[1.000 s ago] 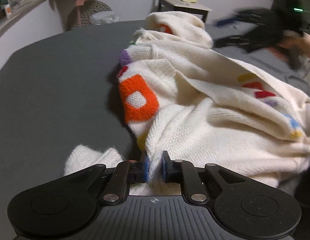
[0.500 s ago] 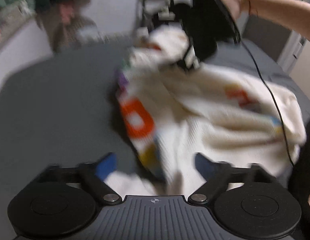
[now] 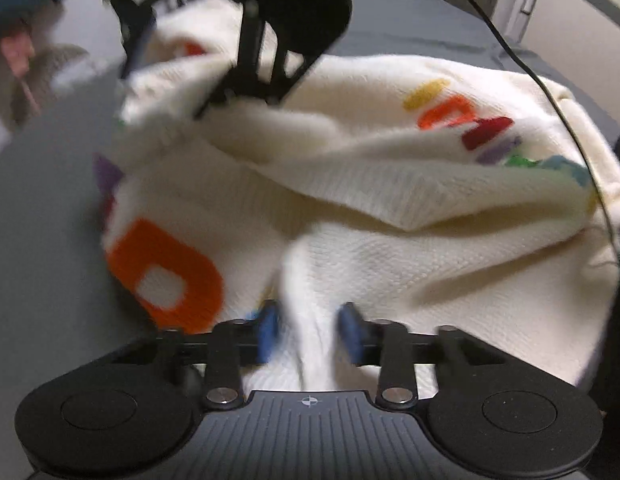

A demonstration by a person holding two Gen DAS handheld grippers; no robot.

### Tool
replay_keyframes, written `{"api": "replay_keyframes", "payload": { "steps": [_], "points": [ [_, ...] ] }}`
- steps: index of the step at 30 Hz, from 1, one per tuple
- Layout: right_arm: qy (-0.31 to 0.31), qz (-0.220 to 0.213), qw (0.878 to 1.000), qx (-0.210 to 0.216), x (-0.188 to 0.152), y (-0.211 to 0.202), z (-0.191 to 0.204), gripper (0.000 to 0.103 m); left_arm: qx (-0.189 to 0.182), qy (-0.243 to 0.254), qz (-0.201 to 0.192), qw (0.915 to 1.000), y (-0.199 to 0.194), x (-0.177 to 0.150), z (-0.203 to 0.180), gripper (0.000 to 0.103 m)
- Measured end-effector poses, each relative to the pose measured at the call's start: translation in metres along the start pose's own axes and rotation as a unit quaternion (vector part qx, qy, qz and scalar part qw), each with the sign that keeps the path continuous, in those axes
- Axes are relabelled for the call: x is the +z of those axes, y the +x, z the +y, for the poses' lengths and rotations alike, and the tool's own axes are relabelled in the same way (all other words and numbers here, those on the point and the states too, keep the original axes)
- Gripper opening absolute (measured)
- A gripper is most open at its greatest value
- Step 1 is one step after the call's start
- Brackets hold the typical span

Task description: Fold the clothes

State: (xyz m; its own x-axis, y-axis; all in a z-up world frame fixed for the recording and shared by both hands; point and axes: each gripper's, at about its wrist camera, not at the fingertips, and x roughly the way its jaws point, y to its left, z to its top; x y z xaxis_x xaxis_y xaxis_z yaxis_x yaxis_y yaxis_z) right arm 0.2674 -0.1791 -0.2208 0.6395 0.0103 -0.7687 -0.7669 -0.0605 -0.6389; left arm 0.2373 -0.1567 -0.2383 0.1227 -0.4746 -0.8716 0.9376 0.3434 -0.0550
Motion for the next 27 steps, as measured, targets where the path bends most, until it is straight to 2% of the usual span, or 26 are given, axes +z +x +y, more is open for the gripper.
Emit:
{"api": "replay_keyframes", "payload": {
  "steps": [3, 4, 5, 9, 11, 13, 16, 21, 23, 25, 27],
  "points": [
    [0.002, 0.001, 1.000, 0.002, -0.004, -0.001, -0.004, 0.056, 0.007, -0.006, -0.004, 0.9999, -0.006, -0.012, -0.002, 0.019],
    [0.005, 0.001, 1.000, 0.003, -0.006, -0.002, -0.006, 0.056, 0.009, -0.024, -0.011, 0.9996, -0.011, -0.019, 0.000, 0.018],
    [0.008, 0.000, 1.000, 0.005, -0.008, -0.002, -0.009, 0.056, 0.009, -0.050, -0.020, 0.9985, -0.018, -0.027, 0.003, 0.012],
    [0.020, -0.002, 1.000, 0.009, -0.015, -0.004, -0.020, 0.056, -0.011, -0.146, -0.075, 0.9863, -0.051, -0.056, 0.013, 0.009],
    [0.026, -0.003, 1.000, 0.012, -0.018, -0.005, -0.025, 0.056, -0.013, -0.164, -0.092, 0.9821, -0.068, -0.070, 0.010, 0.009],
    [0.022, -0.010, 1.000, 0.017, -0.017, -0.005, -0.030, 0.056, -0.004, -0.171, -0.092, 0.9810, -0.077, -0.082, 0.007, 0.009],
    [-0.012, -0.012, 0.999, 0.032, -0.003, 0.005, -0.031, 0.057, -0.004, -0.190, -0.093, 0.9774, -0.084, -0.100, 0.007, 0.009],
    [-0.122, -0.002, 0.990, 0.066, 0.025, 0.034, -0.010, 0.054, 0.001, -0.225, -0.103, 0.9688, -0.094, -0.114, 0.008, 0.009],
    [-0.137, -0.008, 0.987, 0.078, 0.033, 0.039, -0.003, 0.043, 0.007, -0.234, -0.110, 0.9659, -0.097, -0.117, 0.008, 0.009],
    [-0.134, -0.004, 0.987, 0.086, 0.035, 0.042, 0.000, 0.020, 0.019, -0.240, -0.113, 0.9640, -0.101, -0.119, 0.006, 0.009],
    [-0.126, 0.002, 0.990, 0.063, 0.029, 0.040, 0.001, 0.015, 0.033, -0.240, -0.112, 0.9636, -0.105, -0.120, 0.004, 0.009]
  ]
}}
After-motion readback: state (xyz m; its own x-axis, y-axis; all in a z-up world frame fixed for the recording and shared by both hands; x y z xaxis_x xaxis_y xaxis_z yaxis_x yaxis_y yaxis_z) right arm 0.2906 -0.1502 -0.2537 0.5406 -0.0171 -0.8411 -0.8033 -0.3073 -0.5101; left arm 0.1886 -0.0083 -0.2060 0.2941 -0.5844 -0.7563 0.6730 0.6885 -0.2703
